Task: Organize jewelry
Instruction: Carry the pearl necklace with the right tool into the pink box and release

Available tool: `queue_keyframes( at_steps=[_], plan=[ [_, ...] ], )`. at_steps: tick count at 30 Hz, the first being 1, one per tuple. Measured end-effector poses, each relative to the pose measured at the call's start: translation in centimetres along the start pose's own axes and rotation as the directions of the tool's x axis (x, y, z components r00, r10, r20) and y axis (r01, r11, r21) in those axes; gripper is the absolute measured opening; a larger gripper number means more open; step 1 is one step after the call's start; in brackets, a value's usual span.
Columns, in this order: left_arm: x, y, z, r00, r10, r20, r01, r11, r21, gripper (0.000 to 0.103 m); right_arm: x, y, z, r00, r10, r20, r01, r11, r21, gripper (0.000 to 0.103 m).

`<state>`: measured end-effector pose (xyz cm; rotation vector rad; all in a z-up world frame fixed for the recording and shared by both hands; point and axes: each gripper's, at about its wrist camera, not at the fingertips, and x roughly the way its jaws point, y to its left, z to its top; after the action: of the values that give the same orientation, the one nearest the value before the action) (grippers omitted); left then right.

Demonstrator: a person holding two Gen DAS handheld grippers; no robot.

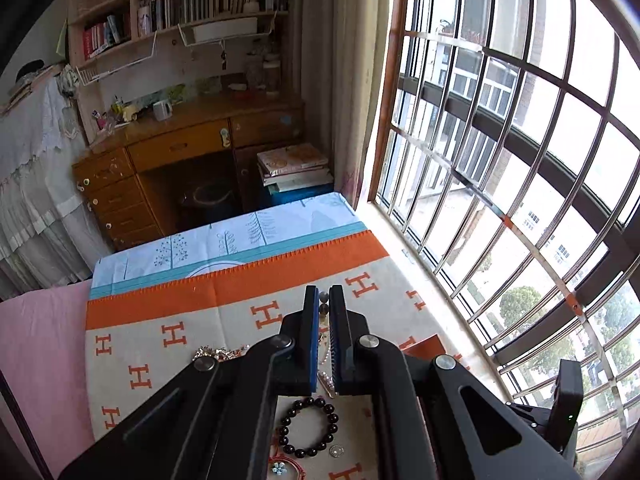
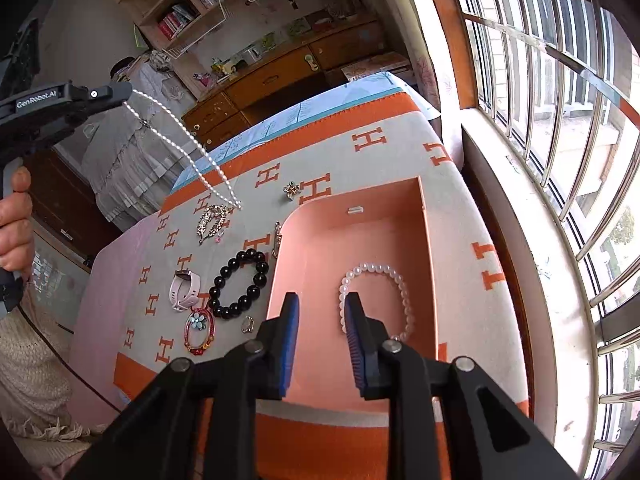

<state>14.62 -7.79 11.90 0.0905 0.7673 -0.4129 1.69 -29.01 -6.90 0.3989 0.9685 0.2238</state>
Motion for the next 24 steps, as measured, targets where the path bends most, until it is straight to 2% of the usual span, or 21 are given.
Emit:
queue_keyframes(
  at_steps=[1,4,8,15,20,24],
  plan=[
    [-1.2,-0.6,0.4,1.000,-0.016,0.026,0.016,1.000,0.001,0.003,-0.3,-0.1,-0.2,1.000,0.004,0.013,-0.004,1.000,0.006,0.037],
    [-4.0,-2.7,1.0,0.995,-0.070,0.075,0.069,0.997,0.014,0.003,-0.9,-0.4,-0.8,0.999,0.007,0.039,-0.008,1.000,0.025,0.037],
    [-4.8,-5.5,0.3,0.988,-0.140,0.070,0.137,0.989,0.048,0.003,-1.2,-1.2,-1.4,0.999,0.017,0.040,-0.019,0.998,0.053,0.037],
    [-1.0,-9.5,-4.0,0.976,-0.214,-0.041,0.217,0.971,0.096,0.003,-1.4,-2.1,-2.3,0.998,0.002,0.055,-0.007,0.997,0.081,0.037],
    [1.5,-11.3,-7.0,0.971,-0.221,-0.093,0.232,0.964,0.128,0.003,-0.7,-2.8,-2.9,0.999,0.006,0.032,-0.009,0.995,0.099,0.037],
    [3.6,-11.8,-9.3,0.974,-0.195,-0.118,0.212,0.965,0.153,0.003,-0.4,-2.7,-3.0,1.000,-0.004,0.031,0.001,0.996,0.092,0.037]
  ],
)
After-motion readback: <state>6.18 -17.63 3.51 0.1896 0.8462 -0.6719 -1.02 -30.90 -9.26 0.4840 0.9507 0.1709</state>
